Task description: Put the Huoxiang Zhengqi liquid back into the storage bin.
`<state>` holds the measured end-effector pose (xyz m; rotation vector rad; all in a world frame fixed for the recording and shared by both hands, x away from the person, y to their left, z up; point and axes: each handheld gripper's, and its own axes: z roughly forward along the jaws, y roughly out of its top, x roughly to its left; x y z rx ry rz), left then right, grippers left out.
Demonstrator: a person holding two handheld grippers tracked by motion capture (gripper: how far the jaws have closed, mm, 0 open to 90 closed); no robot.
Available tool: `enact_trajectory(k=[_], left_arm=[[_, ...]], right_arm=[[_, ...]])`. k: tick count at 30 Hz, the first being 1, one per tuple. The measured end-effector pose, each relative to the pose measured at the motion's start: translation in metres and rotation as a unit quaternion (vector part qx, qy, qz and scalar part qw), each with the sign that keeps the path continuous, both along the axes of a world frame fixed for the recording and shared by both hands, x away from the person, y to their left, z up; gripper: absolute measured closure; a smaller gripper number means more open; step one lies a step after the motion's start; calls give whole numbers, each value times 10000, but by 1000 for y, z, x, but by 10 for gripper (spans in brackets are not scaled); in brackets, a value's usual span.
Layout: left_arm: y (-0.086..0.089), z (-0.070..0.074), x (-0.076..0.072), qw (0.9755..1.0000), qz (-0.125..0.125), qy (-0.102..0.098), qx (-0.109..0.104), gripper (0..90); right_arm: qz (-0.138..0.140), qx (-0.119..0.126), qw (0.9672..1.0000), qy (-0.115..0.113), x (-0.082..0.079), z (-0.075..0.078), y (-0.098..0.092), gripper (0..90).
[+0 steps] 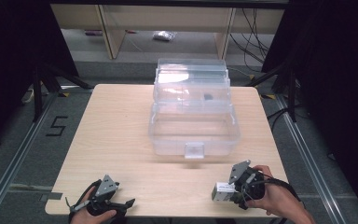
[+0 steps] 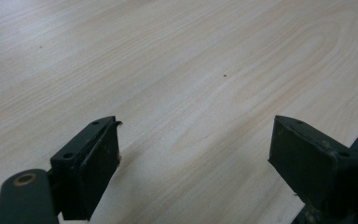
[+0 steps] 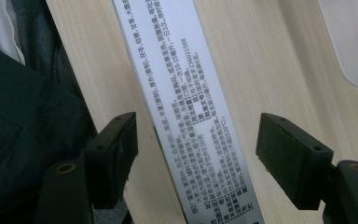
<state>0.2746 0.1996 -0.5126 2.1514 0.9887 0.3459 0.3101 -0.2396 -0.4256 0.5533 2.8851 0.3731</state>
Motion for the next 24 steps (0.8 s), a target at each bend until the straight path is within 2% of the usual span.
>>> enact_trajectory(k=[2, 4, 5, 6, 7, 10, 11, 12, 13, 14, 15, 16, 17, 18, 19, 20, 21, 22, 23, 24], left_arm=[[0, 0, 1, 10000, 59, -12, 17, 155], [-1, 0, 0, 9999, 86, -15, -82, 155], [0, 1, 0, 10000, -19, 5, 33, 155], [-1, -1, 0, 9999, 78, -10, -89, 155], [0, -1, 0, 10000, 69, -13, -1, 155], [0, 1, 0, 10000, -6, 0, 21, 154], [0, 0, 0, 10000, 2, -2, 1, 154], [1, 0, 1, 10000, 11, -6, 72, 155], [0, 0, 1, 10000, 50, -9, 28, 155], [0, 0, 1, 10000, 48, -10, 18, 154], [0, 0, 0, 10000, 42, -9, 13, 155], [-1, -1, 0, 10000, 77, 10, -22, 155], [-1, -1, 0, 10000, 63, 15, -14, 155], [0, 0, 1, 10000, 48, -6, 25, 155], [0, 0, 1, 10000, 48, -6, 25, 155], [0, 0, 1, 10000, 49, -12, 19, 155], [0, 0, 0, 10000, 44, -11, 15, 155], [-1, -1, 0, 10000, 53, -3, -6, 155], [0, -1, 0, 10000, 48, 1, 7, 155], [0, 0, 1, 10000, 49, -4, 38, 155]], right_arm=[[96, -52, 9999, 28, 2, -1, 1, 334], [64, -106, 9999, 51, 2, -1, 1, 348], [64, -106, 9999, 51, 2, -1, 1, 348], [121, -113, 9998, 53, 3, -2, 1, 358], [198, -158, 9995, 191, 5, -2, 1, 371], [220, -182, 9995, 168, 6, -4, 1, 414], [256, -201, 9992, 237, 7, -5, 2, 426], [277, -219, 9991, 247, 7, -6, 2, 447], [94, -342, 9986, 386, 5, -6, 2, 464], [257, -338, 9984, 372, 8, -8, 2, 489], [221, -335, 9982, 447, 8, -8, 2, 520], [401, -345, 9975, 461, 9, -8, 3, 548], [401, -345, 9975, 461, 9, -8, 3, 548], [525, -353, 9968, 498, 10, -8, 4, 598], [525, -353, 9968, 498, 10, -8, 4, 598], [361, -490, 9972, 435, 8, -5, 5, 636], [361, -490, 9972, 435, 8, -5, 5, 636], [487, -506, 9967, 410, 11, -5, 6, 639], [393, -567, 9966, 459, 9, -3, 7, 641], [500, -558, 9962, 437, 11, -3, 8, 642]])
